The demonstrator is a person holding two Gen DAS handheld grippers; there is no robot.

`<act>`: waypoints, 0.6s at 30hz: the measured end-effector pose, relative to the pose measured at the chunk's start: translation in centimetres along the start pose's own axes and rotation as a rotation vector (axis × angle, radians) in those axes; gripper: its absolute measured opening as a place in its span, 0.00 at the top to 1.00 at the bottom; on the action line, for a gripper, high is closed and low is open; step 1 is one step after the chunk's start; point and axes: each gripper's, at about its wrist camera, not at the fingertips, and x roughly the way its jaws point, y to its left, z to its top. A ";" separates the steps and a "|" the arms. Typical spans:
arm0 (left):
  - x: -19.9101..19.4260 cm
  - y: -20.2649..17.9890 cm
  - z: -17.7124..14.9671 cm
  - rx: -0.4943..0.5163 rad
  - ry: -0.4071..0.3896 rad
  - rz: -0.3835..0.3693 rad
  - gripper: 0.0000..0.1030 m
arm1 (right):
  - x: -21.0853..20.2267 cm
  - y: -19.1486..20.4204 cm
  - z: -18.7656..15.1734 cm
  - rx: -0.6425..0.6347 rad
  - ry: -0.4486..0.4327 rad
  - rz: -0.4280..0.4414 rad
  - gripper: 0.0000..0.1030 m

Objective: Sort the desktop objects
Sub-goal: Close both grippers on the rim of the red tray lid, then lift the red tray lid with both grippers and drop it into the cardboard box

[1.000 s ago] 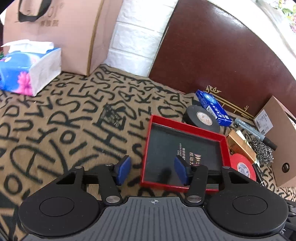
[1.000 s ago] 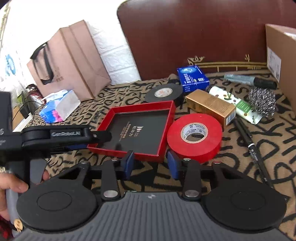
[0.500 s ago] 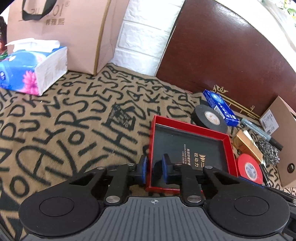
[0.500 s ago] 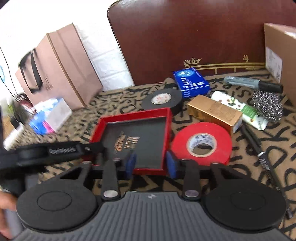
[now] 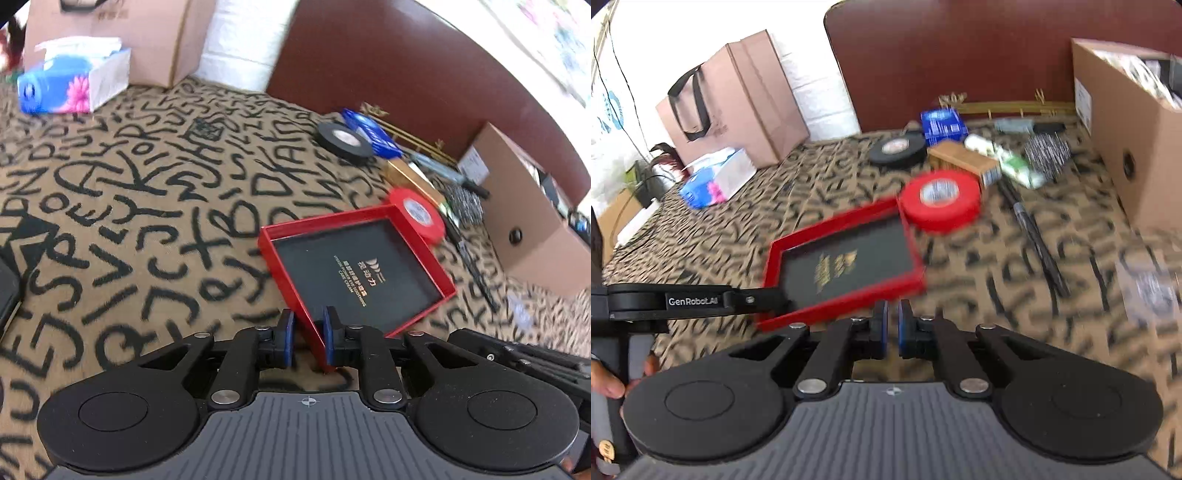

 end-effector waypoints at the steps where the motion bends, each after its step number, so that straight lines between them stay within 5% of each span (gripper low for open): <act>1: -0.2 -0.4 -0.3 0.006 -0.007 0.013 0.87 | -0.4 -0.2 -0.5 0.000 0.001 0.001 0.94; 2: -0.2 -0.5 -0.4 -0.005 -0.009 0.018 0.84 | -0.7 -0.3 -0.9 -0.002 -0.006 -0.001 0.93; 3: -0.1 -0.5 -0.3 -0.019 -0.008 0.018 0.67 | -0.9 -0.5 -1.1 -0.001 -0.012 -0.009 0.92; 8: 0.0 -0.5 -0.2 -0.043 -0.017 0.055 0.62 | -0.7 -0.6 0.2 -0.033 -0.060 -0.023 0.89; 12: 0.2 -0.8 -0.1 -0.037 -0.024 0.053 0.48 | 1.3 -0.3 1.9 -0.067 -0.083 -0.041 0.81; 16: 0.7 -1.3 -0.1 -0.010 -0.040 0.068 0.48 | 3.2 -0.4 2.2 -0.089 -0.046 -0.054 0.81; 17: 0.8 -1.4 -0.1 -0.004 -0.042 0.072 0.52 | 3.6 -0.5 2.0 -0.089 -0.025 -0.049 0.81; 18: 0.9 -1.4 -0.1 0.002 -0.043 0.085 0.68 | 3.7 -0.7 1.9 -0.091 -0.023 -0.045 0.81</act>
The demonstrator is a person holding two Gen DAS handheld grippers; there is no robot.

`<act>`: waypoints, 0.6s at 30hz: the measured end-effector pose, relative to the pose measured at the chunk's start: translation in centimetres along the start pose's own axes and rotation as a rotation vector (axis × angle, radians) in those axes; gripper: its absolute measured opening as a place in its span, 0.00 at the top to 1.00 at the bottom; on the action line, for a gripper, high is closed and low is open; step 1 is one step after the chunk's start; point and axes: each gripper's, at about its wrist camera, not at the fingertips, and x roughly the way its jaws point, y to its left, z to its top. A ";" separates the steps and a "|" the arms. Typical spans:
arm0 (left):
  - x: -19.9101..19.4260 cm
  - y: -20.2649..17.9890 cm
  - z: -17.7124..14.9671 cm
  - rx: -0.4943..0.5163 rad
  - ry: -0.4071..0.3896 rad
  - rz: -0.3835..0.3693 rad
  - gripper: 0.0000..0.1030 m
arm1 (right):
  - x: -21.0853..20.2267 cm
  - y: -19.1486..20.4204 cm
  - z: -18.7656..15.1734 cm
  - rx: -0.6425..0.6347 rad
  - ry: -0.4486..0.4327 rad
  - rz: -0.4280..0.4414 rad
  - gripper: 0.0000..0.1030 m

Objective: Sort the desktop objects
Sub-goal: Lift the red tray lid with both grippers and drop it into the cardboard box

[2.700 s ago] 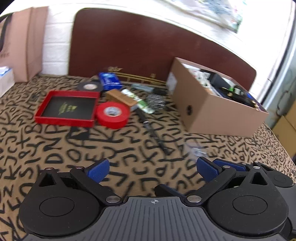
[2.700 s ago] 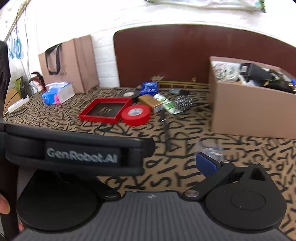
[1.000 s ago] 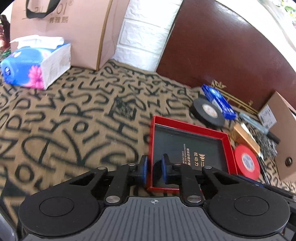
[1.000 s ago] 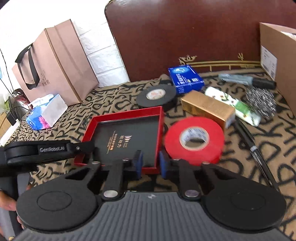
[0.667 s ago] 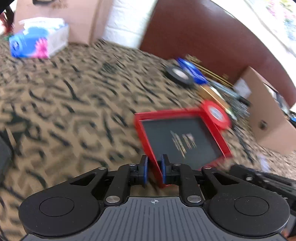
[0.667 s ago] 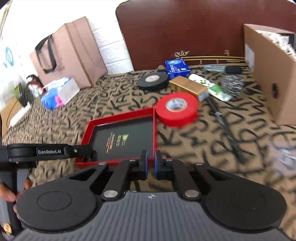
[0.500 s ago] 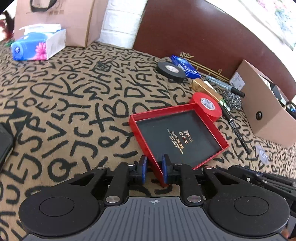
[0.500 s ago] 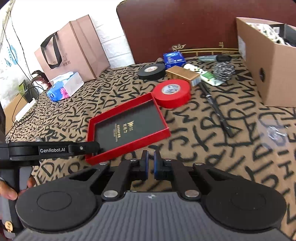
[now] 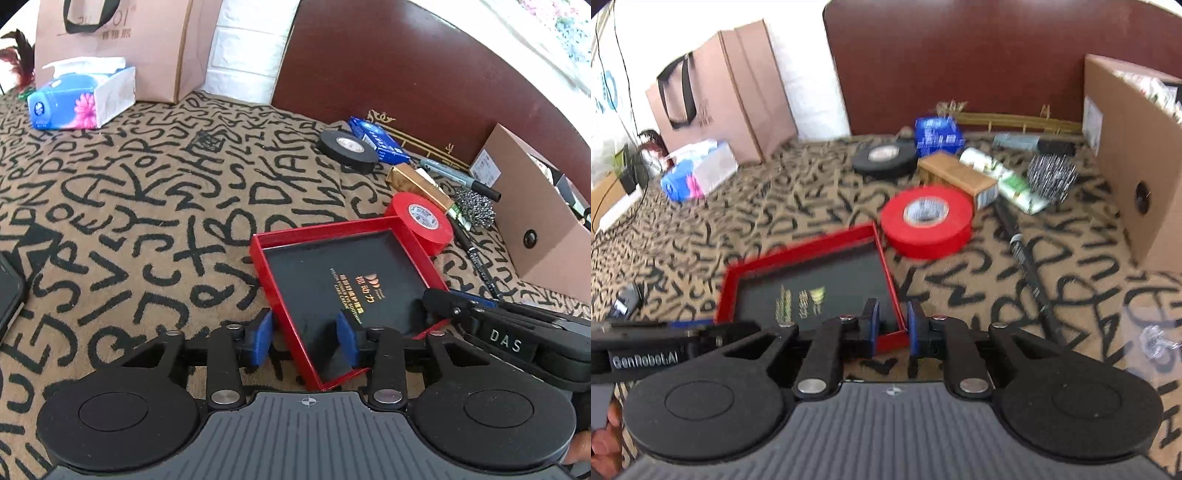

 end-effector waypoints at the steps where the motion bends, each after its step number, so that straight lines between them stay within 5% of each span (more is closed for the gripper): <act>1: -0.1 0.1 0.1 0.002 0.000 0.001 0.69 | 0.0 0.0 -0.2 -0.003 -0.004 -0.002 0.81; 4: -0.1 0.8 0.2 -0.022 0.009 -0.019 0.72 | -0.4 0.4 -0.3 -0.028 0.005 -0.006 0.81; 8: 0.1 0.5 0.2 -0.016 0.002 -0.004 0.63 | 0.1 0.7 0.2 -0.051 0.016 -0.011 0.79; 13: -0.8 -0.2 0.1 -0.028 0.003 0.027 0.78 | -0.4 1.1 0.1 -0.083 0.031 -0.014 0.86; 18: -3.2 -2.3 0.3 -0.024 -0.046 0.007 0.81 | -3.9 0.0 -1.0 -0.022 -0.009 -0.007 0.89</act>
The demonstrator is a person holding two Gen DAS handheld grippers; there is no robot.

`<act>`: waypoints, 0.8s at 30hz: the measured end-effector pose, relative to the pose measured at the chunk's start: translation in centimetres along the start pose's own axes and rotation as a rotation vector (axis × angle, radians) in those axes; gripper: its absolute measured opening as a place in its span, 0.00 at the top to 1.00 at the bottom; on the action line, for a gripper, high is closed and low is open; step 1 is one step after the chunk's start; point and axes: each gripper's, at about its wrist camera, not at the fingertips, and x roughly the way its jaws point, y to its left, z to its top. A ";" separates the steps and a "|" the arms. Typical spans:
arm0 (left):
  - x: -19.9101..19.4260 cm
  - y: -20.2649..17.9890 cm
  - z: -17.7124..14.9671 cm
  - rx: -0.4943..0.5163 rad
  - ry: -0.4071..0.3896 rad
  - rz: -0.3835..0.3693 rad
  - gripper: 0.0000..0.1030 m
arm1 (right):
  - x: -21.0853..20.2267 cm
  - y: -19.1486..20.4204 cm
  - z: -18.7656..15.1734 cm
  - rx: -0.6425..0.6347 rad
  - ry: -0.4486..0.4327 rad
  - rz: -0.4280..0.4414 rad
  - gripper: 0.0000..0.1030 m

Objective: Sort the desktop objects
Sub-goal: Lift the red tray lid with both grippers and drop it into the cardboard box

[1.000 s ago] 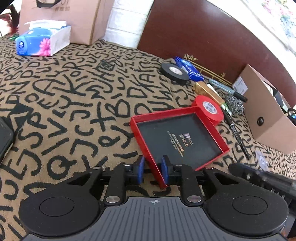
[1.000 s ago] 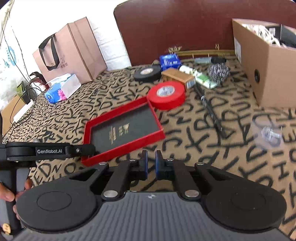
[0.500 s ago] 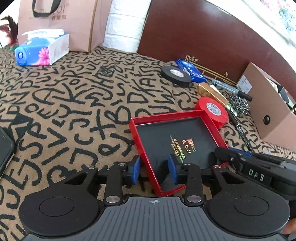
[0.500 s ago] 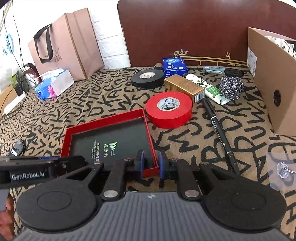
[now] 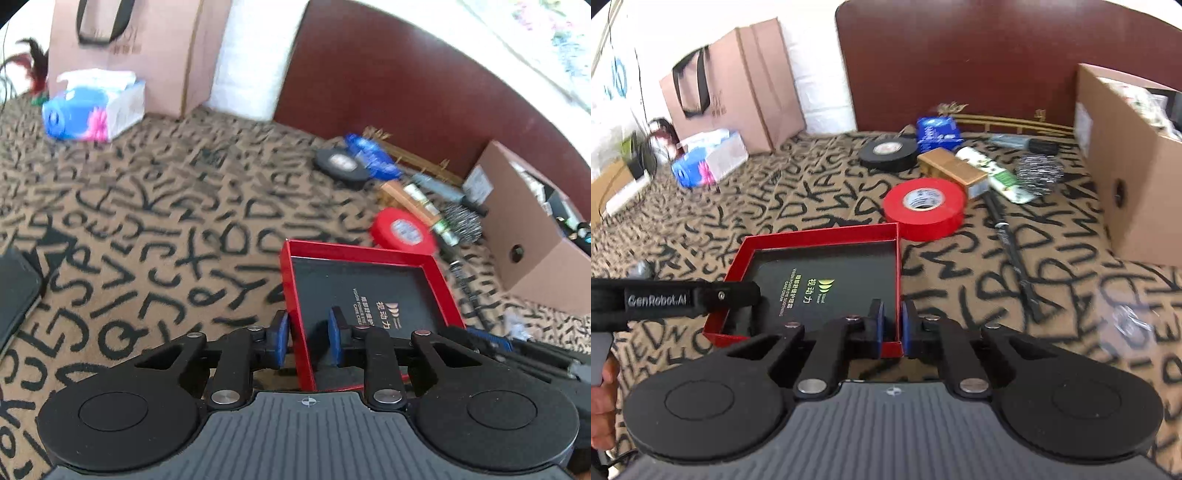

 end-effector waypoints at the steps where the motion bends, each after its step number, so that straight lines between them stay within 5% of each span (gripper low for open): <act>1: -0.5 -0.8 0.2 0.011 -0.015 -0.007 0.81 | -0.8 -0.2 -0.1 0.005 -0.020 -0.001 0.89; 8: -2.1 -8.4 4.1 0.100 -0.108 -0.135 0.81 | -7.4 -4.2 2.5 0.066 -0.206 -0.058 0.89; 14: -1.2 -18.6 7.8 0.228 -0.189 -0.249 0.81 | -12.4 -10.5 6.0 0.097 -0.355 -0.172 0.89; 24: 4.9 -30.7 11.5 0.315 -0.150 -0.311 0.79 | -14.7 -22.6 10.5 0.237 -0.435 -0.302 0.89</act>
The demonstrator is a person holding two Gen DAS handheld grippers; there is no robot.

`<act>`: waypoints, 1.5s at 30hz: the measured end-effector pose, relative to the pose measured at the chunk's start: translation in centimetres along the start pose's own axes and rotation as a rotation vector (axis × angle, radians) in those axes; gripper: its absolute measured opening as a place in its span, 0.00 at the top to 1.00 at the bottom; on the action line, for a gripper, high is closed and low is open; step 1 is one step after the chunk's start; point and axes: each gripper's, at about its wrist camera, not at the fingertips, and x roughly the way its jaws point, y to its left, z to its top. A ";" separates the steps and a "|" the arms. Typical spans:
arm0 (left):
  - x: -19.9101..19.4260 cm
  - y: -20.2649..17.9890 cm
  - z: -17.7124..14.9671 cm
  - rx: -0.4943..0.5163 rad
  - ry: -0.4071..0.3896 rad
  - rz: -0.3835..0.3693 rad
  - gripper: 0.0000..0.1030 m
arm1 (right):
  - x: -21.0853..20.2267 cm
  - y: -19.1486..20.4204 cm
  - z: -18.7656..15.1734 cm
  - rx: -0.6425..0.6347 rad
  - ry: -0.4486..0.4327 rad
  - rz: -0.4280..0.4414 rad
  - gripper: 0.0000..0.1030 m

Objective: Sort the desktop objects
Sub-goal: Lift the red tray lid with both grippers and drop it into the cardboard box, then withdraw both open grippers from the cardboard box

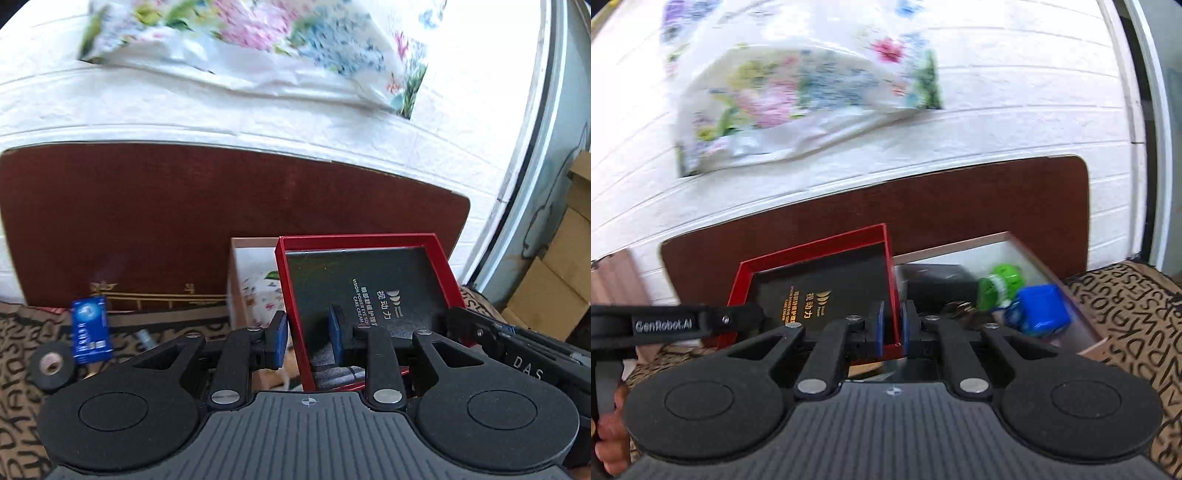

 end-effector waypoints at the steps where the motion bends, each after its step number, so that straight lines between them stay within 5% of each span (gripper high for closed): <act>1: 0.9 -0.2 0.2 0.007 0.004 0.010 0.79 | 1.0 -0.7 0.3 0.001 0.007 -0.007 0.89; 2: 1.8 -0.4 0.3 0.019 0.013 0.020 0.77 | 2.0 -1.2 0.5 0.000 0.018 -0.011 0.89; 3: 2.9 -0.4 0.3 0.034 0.028 0.031 0.60 | 2.9 -1.6 0.6 0.005 0.031 -0.012 0.87; 6: 6.0 -0.2 -0.1 0.082 0.108 0.050 0.42 | 6.3 -2.4 0.1 0.031 0.114 0.025 0.71; 7: 6.4 0.1 -0.3 0.090 0.113 0.057 0.25 | 7.0 -2.6 -0.3 0.046 0.131 0.032 0.68; 9: 6.6 0.6 -0.9 0.099 0.085 0.081 0.16 | 7.2 -2.3 -1.1 0.017 0.121 0.013 0.63; 12: 7.2 1.1 -1.5 0.101 0.076 0.068 0.12 | 7.5 -2.2 -1.7 -0.028 0.106 0.007 0.55; 14: 7.4 1.5 -1.6 0.082 0.084 0.058 0.10 | 7.7 -1.9 -1.9 -0.068 0.097 -0.005 0.36; 20: 7.1 2.2 -1.8 0.046 0.079 0.069 0.07 | 9.0 0.1 -2.8 -0.286 0.092 -0.094 0.31; 25: 6.1 2.1 -1.6 0.058 0.062 0.085 0.05 | 12.1 -0.8 -2.6 -0.334 0.166 -0.228 0.26; 30: 4.9 1.6 -1.9 0.074 0.046 0.061 0.00 | 9.8 -1.4 -2.5 -0.291 0.145 -0.188 0.21; 33: 3.7 1.1 -2.3 0.067 0.021 0.049 0.00 | 7.7 -0.8 -2.6 -0.286 0.109 -0.146 0.00; 45: -3.7 -2.1 -5.9 0.041 -0.018 0.088 0.00 | -0.7 1.5 -2.8 -0.330 0.113 -0.094 0.00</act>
